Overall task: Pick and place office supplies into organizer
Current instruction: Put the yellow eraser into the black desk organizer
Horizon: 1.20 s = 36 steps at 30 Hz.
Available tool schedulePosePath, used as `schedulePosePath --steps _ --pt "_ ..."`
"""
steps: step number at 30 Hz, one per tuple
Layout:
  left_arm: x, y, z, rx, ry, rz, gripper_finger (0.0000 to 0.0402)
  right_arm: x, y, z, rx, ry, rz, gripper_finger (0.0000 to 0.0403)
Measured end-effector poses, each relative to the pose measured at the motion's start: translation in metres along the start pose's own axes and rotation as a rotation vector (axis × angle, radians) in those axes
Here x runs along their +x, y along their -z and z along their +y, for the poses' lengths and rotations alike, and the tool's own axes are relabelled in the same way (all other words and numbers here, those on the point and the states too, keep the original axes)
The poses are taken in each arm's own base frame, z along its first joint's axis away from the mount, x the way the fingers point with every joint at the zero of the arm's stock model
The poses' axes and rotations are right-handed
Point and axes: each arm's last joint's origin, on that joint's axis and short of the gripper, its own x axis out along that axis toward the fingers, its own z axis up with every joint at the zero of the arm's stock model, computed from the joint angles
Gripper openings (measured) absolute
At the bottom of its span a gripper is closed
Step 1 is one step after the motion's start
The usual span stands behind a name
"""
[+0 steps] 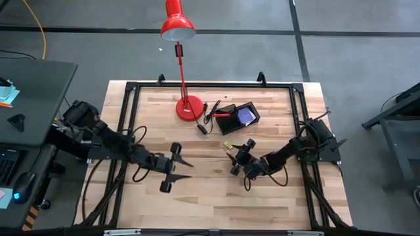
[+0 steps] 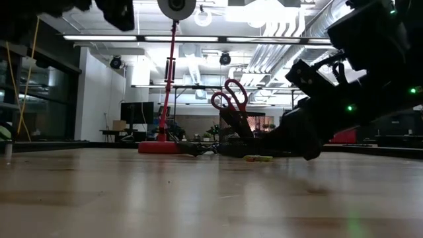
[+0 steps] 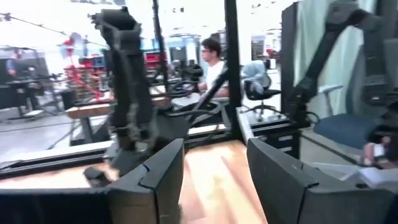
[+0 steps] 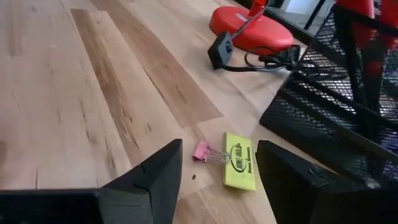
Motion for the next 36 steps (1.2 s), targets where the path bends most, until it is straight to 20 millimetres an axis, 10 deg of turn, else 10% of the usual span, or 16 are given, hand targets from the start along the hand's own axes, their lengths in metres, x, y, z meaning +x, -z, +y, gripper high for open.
schedulePosePath --steps 14,36 --pt "-0.035 0.021 0.043 -0.046 -0.111 0.032 0.0168 0.018 0.009 -0.018 0.109 0.032 0.124 0.0197" --pt "-0.035 0.023 0.046 -0.09 -0.124 0.036 0.0168 0.018 0.004 -0.015 0.135 -0.029 0.104 0.0197"
